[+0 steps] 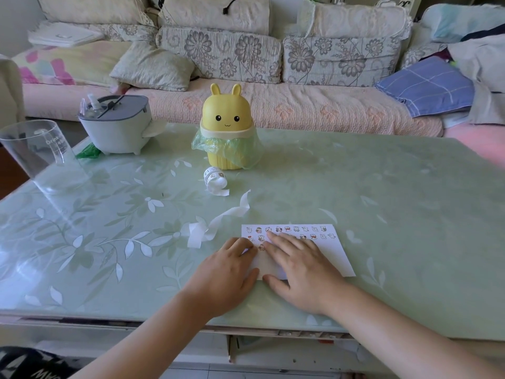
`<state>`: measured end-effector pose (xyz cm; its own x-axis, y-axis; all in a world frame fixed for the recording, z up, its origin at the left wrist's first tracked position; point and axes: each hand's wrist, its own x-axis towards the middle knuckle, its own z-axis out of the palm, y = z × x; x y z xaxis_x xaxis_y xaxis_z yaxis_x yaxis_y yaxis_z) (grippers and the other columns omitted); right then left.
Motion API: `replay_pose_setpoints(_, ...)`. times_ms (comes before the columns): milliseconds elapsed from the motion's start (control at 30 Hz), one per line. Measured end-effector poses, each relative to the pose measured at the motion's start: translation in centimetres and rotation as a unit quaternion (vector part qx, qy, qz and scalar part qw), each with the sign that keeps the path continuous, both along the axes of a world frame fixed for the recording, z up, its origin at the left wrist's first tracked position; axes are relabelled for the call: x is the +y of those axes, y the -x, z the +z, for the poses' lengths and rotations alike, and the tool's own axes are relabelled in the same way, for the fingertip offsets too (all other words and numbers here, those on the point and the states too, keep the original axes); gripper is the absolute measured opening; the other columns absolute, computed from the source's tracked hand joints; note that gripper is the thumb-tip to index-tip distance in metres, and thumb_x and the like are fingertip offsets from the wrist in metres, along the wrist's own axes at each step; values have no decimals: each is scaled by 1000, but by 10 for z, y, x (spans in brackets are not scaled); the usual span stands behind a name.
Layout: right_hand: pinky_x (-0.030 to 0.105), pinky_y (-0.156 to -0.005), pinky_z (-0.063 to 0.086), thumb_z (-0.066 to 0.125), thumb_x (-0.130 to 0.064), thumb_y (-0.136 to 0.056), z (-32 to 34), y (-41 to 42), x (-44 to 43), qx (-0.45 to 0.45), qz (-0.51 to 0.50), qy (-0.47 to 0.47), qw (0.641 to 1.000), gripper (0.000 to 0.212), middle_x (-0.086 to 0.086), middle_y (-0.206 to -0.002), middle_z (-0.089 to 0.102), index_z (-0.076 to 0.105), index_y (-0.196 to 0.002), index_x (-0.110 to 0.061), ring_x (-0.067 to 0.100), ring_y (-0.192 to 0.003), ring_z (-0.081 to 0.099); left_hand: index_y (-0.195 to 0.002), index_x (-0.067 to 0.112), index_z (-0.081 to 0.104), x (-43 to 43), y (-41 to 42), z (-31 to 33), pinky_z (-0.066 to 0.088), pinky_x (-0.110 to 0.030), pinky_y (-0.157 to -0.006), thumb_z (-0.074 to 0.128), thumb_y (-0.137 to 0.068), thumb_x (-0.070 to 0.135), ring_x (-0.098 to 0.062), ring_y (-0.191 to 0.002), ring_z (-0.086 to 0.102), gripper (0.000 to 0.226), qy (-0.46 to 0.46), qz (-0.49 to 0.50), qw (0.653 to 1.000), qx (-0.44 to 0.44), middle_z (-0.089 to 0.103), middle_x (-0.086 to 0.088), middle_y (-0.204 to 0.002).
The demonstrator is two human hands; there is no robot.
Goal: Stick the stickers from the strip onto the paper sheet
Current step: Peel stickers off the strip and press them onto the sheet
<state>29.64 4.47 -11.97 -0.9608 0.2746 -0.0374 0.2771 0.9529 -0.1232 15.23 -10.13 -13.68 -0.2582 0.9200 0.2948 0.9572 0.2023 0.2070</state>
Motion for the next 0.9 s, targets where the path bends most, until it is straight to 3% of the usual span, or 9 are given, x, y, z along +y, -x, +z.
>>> replay_pose_setpoints(200, 41, -123, 14, 16, -68, -85, 1, -1, 1, -1, 1, 21, 1000, 84, 0, -166, 19, 33, -155, -26, 21, -153, 16, -122, 25, 64, 0, -1, 2, 51, -24, -54, 43, -90, 41, -11, -101, 56, 41, 7, -3, 1000, -1, 57, 7, -107)
replay_pose_setpoints(333, 42, -120, 25, 30, -63, -87, -2, -3, 4, 34, -6, 62, 997, 73, 4, -157, 40, 52, -144, -23, 24, -147, 33, -127, 29, 61, 0, 1, 5, 53, -28, -54, 41, -91, 44, -15, -101, 58, 43, 18, -2, 1000, -16, 55, 5, -109)
replay_pose_setpoints(433, 39, -117, 29, 35, -60, -87, -2, -4, 5, 46, -16, 59, 997, 70, -1, -151, 45, 54, -142, -21, 20, -142, 38, -130, 33, 58, 0, 0, 7, 50, -28, -53, 41, -91, 43, -15, -98, 57, 43, 19, -1, 1000, -11, 53, 5, -109)
replay_pose_setpoints(567, 40, -114, 33, 33, -59, -88, -1, 0, 3, 31, -8, 15, 999, 72, 0, -145, 45, 50, -144, -18, 22, -137, 40, -137, 33, 50, 2, -2, 6, 50, -29, -72, 35, -91, 46, -13, -110, 49, 50, 33, 10, 999, -16, 48, 7, -119)
replay_pose_setpoints(633, 40, -113, 33, 30, -59, -88, 2, 2, 4, 21, -8, 18, 1000, 71, 0, -145, 45, 51, -143, -20, 21, -136, 40, -134, 25, 53, 4, -2, 6, 50, -30, -83, 33, -89, 47, -15, -113, 49, 54, 33, 17, 999, -27, 48, 5, -122)
replay_pose_setpoints(700, 42, -108, 39, 31, -55, -89, 4, 4, 7, 24, -7, 28, 999, 65, 0, -142, 50, 59, -137, -21, 22, -132, 48, -129, 21, 58, 7, -1, 6, 52, -33, -84, 32, -88, 47, -18, -110, 51, 55, 32, 12, 999, -25, 49, 3, -119)
replay_pose_setpoints(800, 44, -93, 50, 39, -46, -90, 4, 3, 11, 55, -5, 34, 998, 50, -1, -128, 60, 68, -123, -23, 24, -115, 61, -123, 21, 61, 9, 3, 6, 52, -32, -81, 30, -88, 47, -17, -108, 52, 55, 32, 9, 999, -27, 52, 4, -115)
replay_pose_setpoints(900, 40, -87, 51, 39, -44, -89, 8, 7, 9, 72, -18, 12, 997, 44, -6, -124, 61, 71, -113, -25, 20, -109, 62, -107, 20, 66, 6, 8, 8, 54, -35, -72, 39, -89, 39, -19, -92, 56, 38, -9, 11, 1000, -4, 56, 4, -100)
